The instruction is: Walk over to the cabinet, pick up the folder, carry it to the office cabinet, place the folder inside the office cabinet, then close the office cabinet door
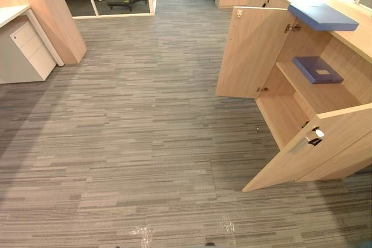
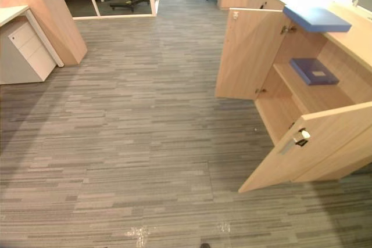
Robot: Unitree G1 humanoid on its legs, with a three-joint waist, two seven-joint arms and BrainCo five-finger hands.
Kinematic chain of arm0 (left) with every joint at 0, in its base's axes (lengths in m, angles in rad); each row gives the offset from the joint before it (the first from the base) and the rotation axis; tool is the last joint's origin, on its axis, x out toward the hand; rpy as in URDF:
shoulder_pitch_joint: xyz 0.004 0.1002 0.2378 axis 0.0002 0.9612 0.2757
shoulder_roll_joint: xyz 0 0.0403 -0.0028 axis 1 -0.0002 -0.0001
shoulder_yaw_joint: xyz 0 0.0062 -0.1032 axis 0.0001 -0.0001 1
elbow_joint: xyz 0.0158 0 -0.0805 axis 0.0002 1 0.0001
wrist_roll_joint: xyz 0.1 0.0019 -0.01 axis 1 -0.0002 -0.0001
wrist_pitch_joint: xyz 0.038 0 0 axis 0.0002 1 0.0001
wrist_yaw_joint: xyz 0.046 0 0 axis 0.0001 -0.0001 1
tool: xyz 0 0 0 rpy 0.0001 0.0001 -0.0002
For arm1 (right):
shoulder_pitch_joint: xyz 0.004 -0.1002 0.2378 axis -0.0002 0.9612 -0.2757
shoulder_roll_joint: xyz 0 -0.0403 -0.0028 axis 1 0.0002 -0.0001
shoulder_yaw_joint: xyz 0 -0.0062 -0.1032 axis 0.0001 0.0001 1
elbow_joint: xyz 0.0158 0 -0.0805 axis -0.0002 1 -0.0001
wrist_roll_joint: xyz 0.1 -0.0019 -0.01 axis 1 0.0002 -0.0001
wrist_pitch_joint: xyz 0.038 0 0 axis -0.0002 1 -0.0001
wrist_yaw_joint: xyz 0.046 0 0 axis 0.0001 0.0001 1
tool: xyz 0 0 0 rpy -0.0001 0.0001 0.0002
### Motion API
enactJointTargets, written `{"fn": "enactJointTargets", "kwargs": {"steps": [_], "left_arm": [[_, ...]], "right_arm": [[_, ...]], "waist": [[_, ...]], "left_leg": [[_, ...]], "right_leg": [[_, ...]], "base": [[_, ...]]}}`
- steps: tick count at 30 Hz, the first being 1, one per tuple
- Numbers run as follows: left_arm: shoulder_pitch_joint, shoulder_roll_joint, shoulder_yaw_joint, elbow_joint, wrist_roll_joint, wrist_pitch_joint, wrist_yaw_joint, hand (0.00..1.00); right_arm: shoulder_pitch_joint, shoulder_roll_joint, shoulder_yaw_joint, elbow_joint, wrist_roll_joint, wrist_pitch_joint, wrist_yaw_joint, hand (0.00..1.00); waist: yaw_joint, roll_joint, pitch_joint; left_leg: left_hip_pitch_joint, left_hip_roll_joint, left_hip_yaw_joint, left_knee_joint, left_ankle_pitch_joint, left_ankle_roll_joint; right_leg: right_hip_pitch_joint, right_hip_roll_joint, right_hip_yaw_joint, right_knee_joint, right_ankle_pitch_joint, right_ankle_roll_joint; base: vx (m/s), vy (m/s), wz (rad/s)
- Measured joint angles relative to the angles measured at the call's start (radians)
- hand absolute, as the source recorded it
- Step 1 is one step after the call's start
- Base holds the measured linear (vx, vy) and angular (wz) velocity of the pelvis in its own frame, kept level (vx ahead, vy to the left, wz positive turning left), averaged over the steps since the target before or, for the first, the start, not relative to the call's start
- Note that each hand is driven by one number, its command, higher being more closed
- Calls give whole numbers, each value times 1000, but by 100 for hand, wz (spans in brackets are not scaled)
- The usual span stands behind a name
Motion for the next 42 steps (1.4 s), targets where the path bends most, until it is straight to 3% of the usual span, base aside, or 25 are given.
{"fn": "enactJointTargets", "kwargs": {"steps": [12,22,34,42], "left_arm": [[2,1,0,0,-13,-8,-6,0],[3,1,-9,0,-5,-11,37,0],[2,30,-84,-4,12,-14,79,0],[0,38,-111,-8,39,-15,88,0]], "right_arm": [[-8,1,-4,0,-19,0,2,0],[-6,4,-3,0,4,-5,-9,0],[-7,21,7,0,12,-28,-57,0],[-6,16,45,-2,3,-43,-69,0]], "waist": [[3,-7,5],[3,-12,8],[3,-37,21],[3,-41,22]], "left_leg": [[3,1,-2,-10,12,-7],[18,1,-6,-29,21,-2],[17,1,-14,-37,26,0],[16,0,-14,-38,26,0]], "right_leg": [[2,1,-3,-5,-2,3],[5,2,-9,-6,-1,2],[7,2,-18,-6,-1,2],[-1,2,-19,-6,-1,2]], "base": [[-49,-6,1],[-23,-3,1],[-6,-4,2],[-13,-2,0]]}}
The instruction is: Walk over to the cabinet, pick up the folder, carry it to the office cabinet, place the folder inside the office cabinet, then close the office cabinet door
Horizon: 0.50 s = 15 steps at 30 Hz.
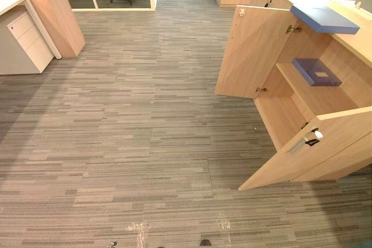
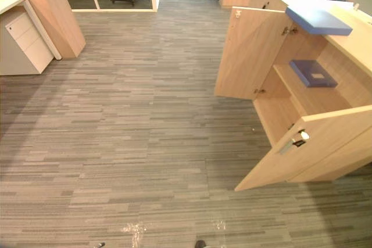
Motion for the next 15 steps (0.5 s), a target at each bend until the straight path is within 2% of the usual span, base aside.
{"fn": "enactJointTargets", "kwargs": {"steps": [11,13,14,15], "left_arm": [[-2,3,4,0,8,0,0,0],[-12,5,28,-3,5,0,5,0],[-21,5,49,-5,-6,0,13,0],[-23,5,55,-7,-11,0,15,0]], "right_arm": [[0,3,0,1,2,1,2,0],[-3,11,0,2,2,1,2,0],[-4,15,-4,1,4,0,1,0],[-4,18,-8,0,5,0,0,0]], "waist": [[-2,-8,4],[-6,-19,13],[-8,-23,22],[-6,-25,30]], "left_leg": [[-2,-2,-15,4,3,1],[-60,1,-23,107,-42,-4],[-137,16,-28,261,-105,-21],[-171,26,-23,341,-128,-39]], "right_leg": [[8,-2,-13,1,-1,-1],[3,-9,-23,17,-14,-2],[-6,-9,-35,37,-33,-12],[-5,-8,-39,44,-43,-20]], "base": [[-6,-2,3],[-34,-22,17],[-62,-33,23],[-113,-32,25]]}}
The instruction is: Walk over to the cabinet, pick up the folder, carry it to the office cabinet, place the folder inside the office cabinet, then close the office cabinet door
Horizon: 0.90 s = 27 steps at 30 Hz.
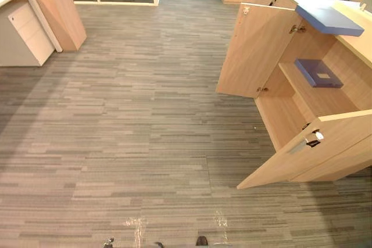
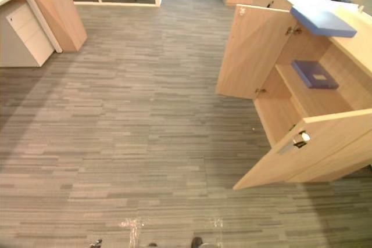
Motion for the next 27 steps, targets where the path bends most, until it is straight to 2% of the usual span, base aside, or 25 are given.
{"fn": "enactJointTargets", "kwargs": {"steps": [1,2,3,4,6,7,8,10,12,13,14,15,16,17,18,20,21,22,23,24,25,26,27], "left_arm": [[0,-7,35,-19,-3,0,4,0],[7,-28,78,-53,-12,0,14,0],[11,-35,93,-64,-26,0,19,0],[18,-40,96,-63,-43,-1,30,0],[29,-44,96,-64,-70,-2,42,0],[28,-48,105,-64,-87,-1,48,0],[29,-53,117,-64,-96,-1,51,0],[34,-63,136,-63,-116,-1,65,0],[56,-85,146,-56,-124,-1,75,0],[64,-85,148,-49,-128,-1,75,0],[64,-78,144,-50,-140,-4,73,0],[66,-68,141,-51,-149,-12,72,0],[66,-65,141,-52,-152,-15,72,0],[65,-61,126,-51,-154,-14,72,0],[66,-57,103,-43,-154,-14,71,0],[64,-36,62,-33,-145,-10,57,0],[60,-28,47,-33,-134,-9,48,0],[58,-27,44,-33,-129,-9,44,0],[51,-24,33,-34,-113,-9,40,0],[44,-20,31,-31,-105,-8,37,0],[40,-20,29,-29,-105,-8,37,0],[20,-24,27,-18,-105,-7,36,0],[9,-32,27,-14,-102,-5,36,0]], "right_arm": [[-3,4,-2,-6,5,0,-2,0],[-3,2,2,-15,5,0,-7,0],[-4,2,2,-23,5,0,-10,0],[-2,3,2,-33,4,1,-14,0],[-2,3,1,-34,2,3,-19,0],[-2,2,5,-46,-2,4,-19,0],[-4,2,9,-52,-2,4,-19,0],[-6,-1,16,-62,-1,3,-23,0],[8,-25,53,-82,1,3,-28,0],[6,-34,66,-81,3,4,-29,0],[6,-33,76,-75,3,4,-27,0],[5,-26,79,-59,3,6,-27,0],[1,-26,78,-51,3,6,-26,0],[-13,-37,75,-32,3,7,-22,0],[-25,-44,74,-29,3,3,-19,0],[-36,-40,68,-30,1,2,-16,0],[-40,-41,67,-33,1,2,-16,0],[-40,-42,67,-34,0,2,-16,0],[-42,-45,66,-40,0,2,-16,0],[-51,-45,66,-40,0,2,-16,0],[-55,-46,66,-40,0,2,-16,0],[-61,-52,66,-43,2,2,-16,0],[-65,-59,66,-51,4,2,-16,0]], "waist": [[2,-4,18],[7,-1,31],[6,1,39],[7,0,44],[11,3,47],[13,0,49],[13,0,49],[13,6,47],[15,47,25],[13,61,20],[11,48,12],[17,26,-1],[25,22,-3],[24,14,-9],[13,18,-12],[-4,9,-21],[-8,4,-22],[-14,4,-22],[-27,15,-18],[-29,16,-14],[-30,20,-12],[-35,37,0],[-38,57,12]], "left_leg": [[-74,22,23,178,-21,-27],[-151,57,58,357,-13,-29],[-185,71,62,433,-2,-30],[-231,95,66,504,-55,-4],[-244,116,67,388,-78,0],[-243,129,54,215,-60,-12],[-242,141,49,122,-44,-25],[-222,172,59,24,-29,-40],[-173,208,65,-8,-52,-59],[-171,209,85,-13,8,-92],[-172,181,97,15,16,-87],[-164,127,97,34,12,-79],[-156,99,99,44,8,-72],[-136,54,109,49,2,-45],[-116,34,116,40,0,-27],[-36,-17,121,-39,8,-7],[13,-40,114,-83,14,3],[33,-49,104,-102,21,14],[73,-55,85,-134,43,42],[96,-46,78,-144,41,50],[107,-36,76,-151,46,42],[128,-2,76,-168,46,36],[153,31,81,-186,48,31]], "right_leg": [[0,0,-2,25,-17,-8],[7,1,0,50,-34,-23],[17,1,0,60,-42,-24],[30,-5,1,78,-55,-20],[34,-26,18,84,-62,-10],[25,-51,41,86,-65,-6],[12,-66,61,87,-67,-2],[3,-93,103,72,-74,8],[22,-95,152,19,-79,22],[35,-101,169,14,-71,52],[12,-128,169,103,-89,76],[-12,-169,160,228,-152,105],[-25,-196,156,281,-188,110],[-79,-246,155,417,-219,121],[-139,-272,156,548,-211,110],[-224,-333,138,761,-149,37],[-249,-375,111,842,-91,36],[-258,-393,98,876,-57,40],[-283,-409,83,945,-37,46],[-302,-409,30,973,-158,66],[-314,-396,-5,962,-209,70],[-338,-356,-73,909,-266,66],[-357,-310,-117,797,-270,66]], "base": [[-115,-33,14],[-105,-25,10],[0,0,0],[11,25,-6],[26,81,-23],[57,160,-44],[96,262,-53],[116,316,-75],[160,376,-82],[253,406,-53],[329,297,-44],[364,249,-36],[363,222,-42],[301,244,-31],[314,311,-15],[288,223,9],[237,103,13],[288,92,21],[301,11,19],[365,-4,12],[377,-78,5],[304,-131,2],[297,-149,3]]}}
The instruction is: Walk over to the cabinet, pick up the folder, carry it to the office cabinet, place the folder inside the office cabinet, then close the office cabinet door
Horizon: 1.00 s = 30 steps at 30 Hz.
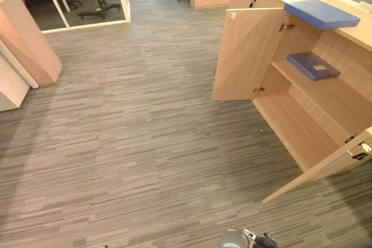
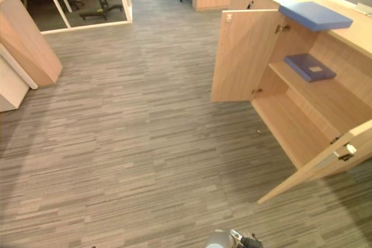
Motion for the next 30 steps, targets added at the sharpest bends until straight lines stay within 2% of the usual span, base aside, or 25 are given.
{"fn": "enactJointTargets", "kwargs": {"steps": [1,2,3,4,5,6,7,11,13,14,15,17,18,19,20,21,22,23,24,25,26,27,28,29,30], "left_arm": [[-1,-1,1,-1,0,0,0,0],[-2,0,9,-3,0,-1,0,0],[-2,0,16,-3,0,-2,0,0],[-8,-25,53,1,-1,-1,0,0],[-3,-66,100,-8,-2,-4,1,0],[-4,-79,120,-13,-2,-6,1,0],[-13,-91,141,-13,-1,-7,1,0],[-20,-99,162,-12,-5,-7,2,0],[-22,-91,163,-14,-15,-10,1,0],[-22,-87,163,-13,-21,-10,1,0],[-16,-84,165,-13,-37,-9,0,0],[5,-82,169,-7,-52,-8,1,0],[14,-82,175,-5,-53,-8,0,0],[17,-79,179,-3,-52,-6,0,0],[15,-78,181,-3,-53,-6,-1,0],[14,-77,181,-3,-53,-6,-1,0],[14,-78,180,-3,-53,-5,-1,0],[18,-77,171,-3,-53,-5,0,0],[20,-74,161,-2,-53,-5,0,0],[20,-73,159,-2,-53,-5,0,0],[20,-73,159,-3,-53,-5,0,0],[20,-74,161,-2,-53,-5,3,0],[20,-74,161,-2,-53,-5,3,0],[23,-75,161,-2,-53,-5,5,0],[25,-73,161,-1,-54,-5,7,0]], "right_arm": [[0,1,0,-1,0,0,0,0],[3,7,-1,-1,4,0,-1,0],[6,10,-5,-1,9,0,-1,0],[11,5,-24,-2,20,0,1,0],[8,-13,-27,-19,21,1,-1,0],[5,-15,-28,-26,22,1,-1,0],[6,-14,-28,-31,22,2,0,0],[13,-10,-42,-12,21,11,1,0],[15,0,-84,21,29,10,4,0],[22,0,-85,24,30,11,7,0],[40,-1,-86,26,31,11,11,0],[57,3,-84,31,31,10,14,0],[62,6,-86,43,32,10,16,0],[61,10,-80,47,32,11,17,0],[50,3,-77,56,30,13,17,0],[44,1,-77,62,30,16,17,0],[34,2,-77,71,30,18,18,0],[21,-1,-80,90,30,19,19,0],[18,3,-99,92,30,20,19,0],[17,7,-108,92,30,19,19,0],[17,12,-117,91,31,19,19,0],[21,12,-115,85,32,18,19,0],[24,14,-113,76,34,17,19,0],[41,15,-102,58,38,17,19,0],[47,16,-94,51,40,16,18,0]], "waist": [[-1,2,1],[1,-4,-1],[1,-10,-1],[-2,1,8],[12,38,2],[13,44,1],[4,44,2],[6,42,0],[4,39,-1],[3,40,-1],[1,47,-2],[9,53,-2],[10,48,-7],[14,41,-8],[15,34,-5],[16,33,-2],[21,31,3],[28,26,9],[37,25,11],[39,25,11],[39,23,12],[39,24,13],[40,24,13],[40,26,12],[42,23,12]], "left_leg": [[10,9,6,-5,1,-2],[34,14,18,-17,-1,-11],[54,11,21,-24,-7,-25],[95,23,26,-35,-24,-59],[100,47,65,-31,-19,-66],[97,51,81,-26,-17,-65],[112,58,102,-33,0,-73],[139,104,112,17,0,-79],[44,156,73,239,-17,-102],[-19,182,35,373,-15,-101],[-93,235,-3,553,25,-104],[-108,283,-13,654,98,-102],[-126,308,-23,710,179,-101],[-150,315,-28,757,207,-96],[-232,307,-17,867,52,-111],[-261,294,3,878,-14,-109],[-289,274,35,851,-86,-107],[-309,232,50,739,-122,-104],[-311,200,46,567,-124,-109],[-308,184,34,460,-117,-117],[-294,157,6,247,-74,-112],[-293,149,-8,106,-40,-103],[-299,149,-18,73,-37,-98],[-314,151,-39,65,-38,-89],[-318,151,-37,95,4,-97]], "right_leg": [[-5,13,-13,-76,5,3],[-2,22,-18,-234,46,5],[2,21,-17,-312,97,-1],[20,33,-19,-322,216,-39],[13,61,-12,-308,191,-50],[2,64,-9,-289,171,-53],[-2,65,-10,-245,123,-55],[47,99,-31,-226,49,-44],[107,126,-57,-290,44,-50],[139,139,-68,-320,45,-50],[195,173,-75,-361,47,-54],[265,220,-74,-416,47,-55],[313,250,-68,-471,52,-62],[335,263,-59,-503,59,-73],[360,270,-37,-546,83,-103],[369,269,-27,-564,92,-111],[388,265,-17,-591,105,-104],[422,255,-8,-623,121,-93],[454,248,5,-646,124,-86],[470,244,11,-657,125,-83],[490,229,25,-674,113,-59],[510,211,44,-674,90,-38],[519,201,54,-670,78,-21],[536,185,74,-654,50,16],[544,173,92,-645,36,34]], "base": [[291,-197,4],[230,-197,6],[321,-322,11],[370,-358,-15],[313,-292,-23],[300,-268,-26],[179,-177,-1],[217,-196,4],[159,-164,24],[207,-134,23],[189,-77,9],[247,-53,-14],[262,-51,-19],[267,-55,-18],[214,-33,-16],[262,-5,-25],[252,39,-36],[287,81,-52],[238,97,-49],[236,148,-49],[260,213,-46],[272,249,-44],[315,324,-44],[274,298,-37],[361,399,-61]]}}
